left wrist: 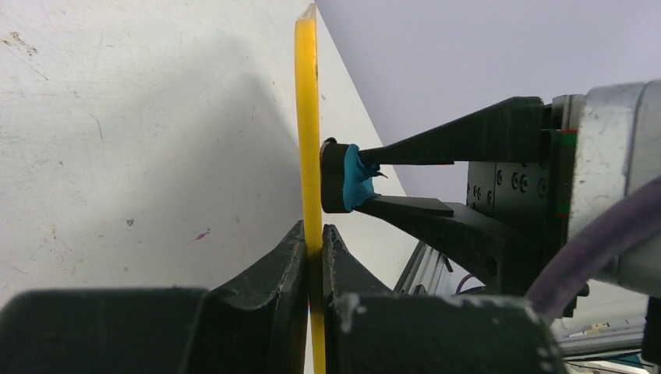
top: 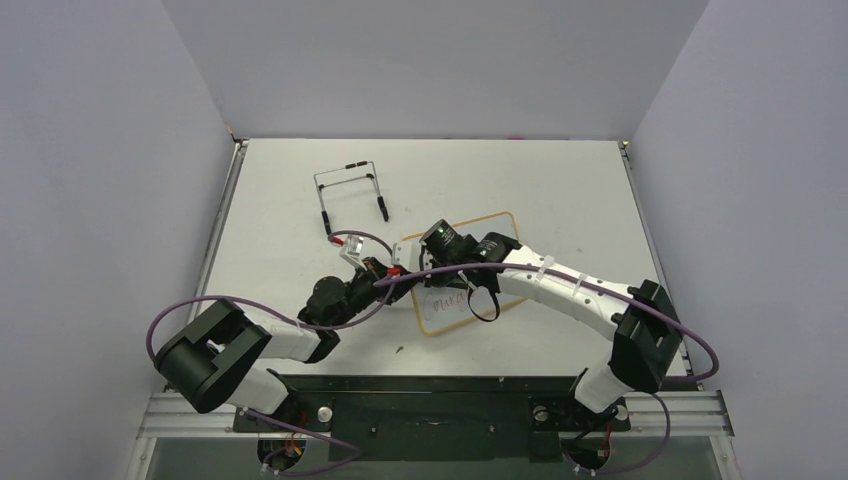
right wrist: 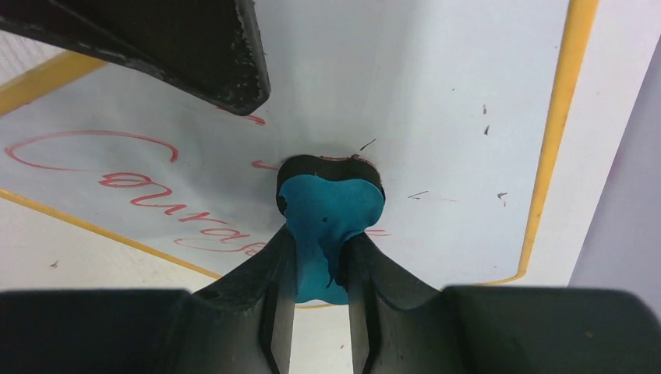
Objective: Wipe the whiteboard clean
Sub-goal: Erase the whiteboard at the whiteboard stand.
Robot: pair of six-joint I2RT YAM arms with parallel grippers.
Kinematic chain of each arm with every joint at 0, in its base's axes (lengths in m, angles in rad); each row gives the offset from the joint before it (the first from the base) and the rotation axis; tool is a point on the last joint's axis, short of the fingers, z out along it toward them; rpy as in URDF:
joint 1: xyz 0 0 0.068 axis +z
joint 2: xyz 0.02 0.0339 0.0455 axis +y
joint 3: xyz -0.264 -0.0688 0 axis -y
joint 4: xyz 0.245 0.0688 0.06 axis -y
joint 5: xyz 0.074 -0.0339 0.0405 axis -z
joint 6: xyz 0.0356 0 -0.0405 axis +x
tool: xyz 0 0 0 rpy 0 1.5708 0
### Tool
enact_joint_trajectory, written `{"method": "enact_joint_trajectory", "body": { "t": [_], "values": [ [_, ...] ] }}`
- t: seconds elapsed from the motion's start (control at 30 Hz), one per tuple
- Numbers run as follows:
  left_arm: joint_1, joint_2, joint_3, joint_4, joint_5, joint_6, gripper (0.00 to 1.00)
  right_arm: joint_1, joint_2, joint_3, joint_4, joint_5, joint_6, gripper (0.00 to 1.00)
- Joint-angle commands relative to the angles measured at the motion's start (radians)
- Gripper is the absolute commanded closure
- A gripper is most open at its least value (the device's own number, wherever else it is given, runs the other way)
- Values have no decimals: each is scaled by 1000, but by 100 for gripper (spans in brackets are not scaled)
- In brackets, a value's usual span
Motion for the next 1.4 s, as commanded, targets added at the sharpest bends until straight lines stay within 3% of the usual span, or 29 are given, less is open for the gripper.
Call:
{"method": "enact_joint_trajectory", "body": {
  "t": [0.0, 0.17, 0.3, 0.63, 0.83, 0.97, 1.2, 1.37],
  "values": [
    [-7, -8, 25, 133, 17, -6, 100, 27, 2, 36, 0, -26, 27, 100],
    [-6, -7, 16, 146, 5, -14, 100, 97, -6, 31, -32, -130, -4, 100],
    [-7, -6, 9, 157, -5, -25, 100, 80, -6, 40, -25, -175, 18, 100],
    [-13, 13, -3, 206, -19, -59, 100, -42, 4, 31, 132, -37, 214, 100],
    [-14, 27, -2, 228, -20, -70, 100, 16, 1, 20, 70, -265, 148, 100],
    [-14, 24, -7, 229, -25, -70, 100, 49, 8, 23, 40, -327, 114, 100],
    [-15, 15, -11, 228, -27, -67, 100, -39, 43, 38, 86, -135, 193, 100],
    [-15, 17, -7, 225, -28, -65, 100, -55, 16, 22, 71, -174, 169, 100]
  ]
}}
